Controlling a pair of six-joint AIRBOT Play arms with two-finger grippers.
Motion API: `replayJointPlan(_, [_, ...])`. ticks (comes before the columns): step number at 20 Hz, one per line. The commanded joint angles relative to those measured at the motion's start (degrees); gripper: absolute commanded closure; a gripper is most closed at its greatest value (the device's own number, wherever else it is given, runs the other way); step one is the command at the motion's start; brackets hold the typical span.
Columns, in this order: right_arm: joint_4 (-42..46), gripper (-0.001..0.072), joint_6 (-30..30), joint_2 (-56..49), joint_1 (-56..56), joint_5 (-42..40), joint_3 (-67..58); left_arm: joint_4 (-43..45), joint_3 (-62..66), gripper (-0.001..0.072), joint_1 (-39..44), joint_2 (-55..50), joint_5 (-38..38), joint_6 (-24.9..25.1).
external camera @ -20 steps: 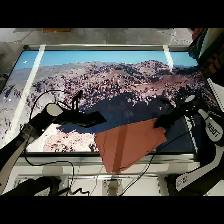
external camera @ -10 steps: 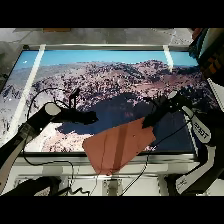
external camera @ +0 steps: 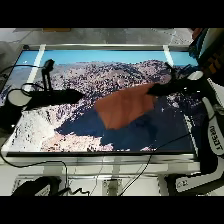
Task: Fold the clothes and pants, and hang the long-sleeved shirts on hangers.
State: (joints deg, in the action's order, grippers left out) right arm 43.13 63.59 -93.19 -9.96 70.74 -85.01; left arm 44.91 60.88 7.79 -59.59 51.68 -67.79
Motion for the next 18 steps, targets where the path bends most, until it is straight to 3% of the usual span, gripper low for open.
replayJointPlan(1, [2.25, 0.0694, 11.65, 5.84, -7.82, -11.45, -0.94, 0.13, 1.40, 0.0699, -2.89, 5.20, -0.04, 1.22])
replayJointPlan(7, [19.10, 0.0693, 25.59, 14.16, -27.12, -7.34, -0.94, 0.15, 1.38, 0.0699, -4.00, 8.26, 0.68, 1.20])
replayJointPlan(13, [23.17, 0.0693, 34.58, 17.33, -49.35, 3.61, -0.92, 1.66, 1.38, 0.0699, -4.00, 8.26, 3.04, 1.18])
replayJointPlan(18, [26.60, 0.0693, 42.45, 21.09, -61.83, 3.96, -0.92, 1.64, 1.36, 0.0699, -4.00, 8.26, 3.43, 1.18])
